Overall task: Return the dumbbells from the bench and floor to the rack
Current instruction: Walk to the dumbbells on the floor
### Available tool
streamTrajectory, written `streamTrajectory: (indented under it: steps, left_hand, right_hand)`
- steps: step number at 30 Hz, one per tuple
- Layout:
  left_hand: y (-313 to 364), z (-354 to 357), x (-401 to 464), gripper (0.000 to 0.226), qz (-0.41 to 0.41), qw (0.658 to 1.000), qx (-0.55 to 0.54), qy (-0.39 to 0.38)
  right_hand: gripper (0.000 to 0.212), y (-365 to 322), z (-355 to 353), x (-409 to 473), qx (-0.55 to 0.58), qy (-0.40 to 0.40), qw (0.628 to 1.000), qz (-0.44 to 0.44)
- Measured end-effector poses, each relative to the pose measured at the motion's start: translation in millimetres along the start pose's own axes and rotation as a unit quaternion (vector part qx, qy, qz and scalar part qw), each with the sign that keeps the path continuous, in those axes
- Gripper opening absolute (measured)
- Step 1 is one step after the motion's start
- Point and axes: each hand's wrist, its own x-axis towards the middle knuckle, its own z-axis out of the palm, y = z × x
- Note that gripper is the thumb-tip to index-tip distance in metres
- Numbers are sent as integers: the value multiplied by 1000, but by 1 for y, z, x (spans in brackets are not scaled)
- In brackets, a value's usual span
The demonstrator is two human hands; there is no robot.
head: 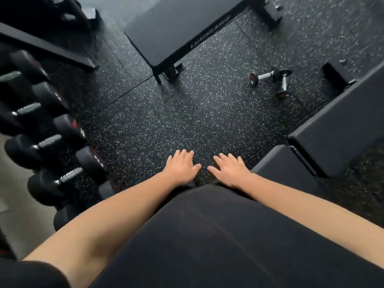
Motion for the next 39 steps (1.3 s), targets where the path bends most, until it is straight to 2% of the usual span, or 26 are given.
streamTrajectory:
  steps: [4,10,15,25,30,35,39]
  left_hand:
    - [-1,-48,38,73,40,998,56,-13]
    - [34,-110,96,72,82,990,106,-45]
    - [81,-149,151,72,108,980,152,-62]
    - [197,-219,256,73,118,963,222,-100]
    - [242,-245,310,73,110,961,232,-101]
    - [284,-272,358,69,138,955,245,-96]
    - [316,-295,408,73,141,948,258,-118]
  right_hand:
    - [73,1,-36,19,34,31,998,34]
    - [69,36,-80,38,116,65,987,94]
    - [72,88,-110,61,155,72,976,132]
    - [67,199,-200,94,235,93,957,144]
    - [73,256,-237,115,251,82,951,159]
    - [73,303,-272,138,269,78,943,178]
    - [72,336,-300,160,302,67,929,206]
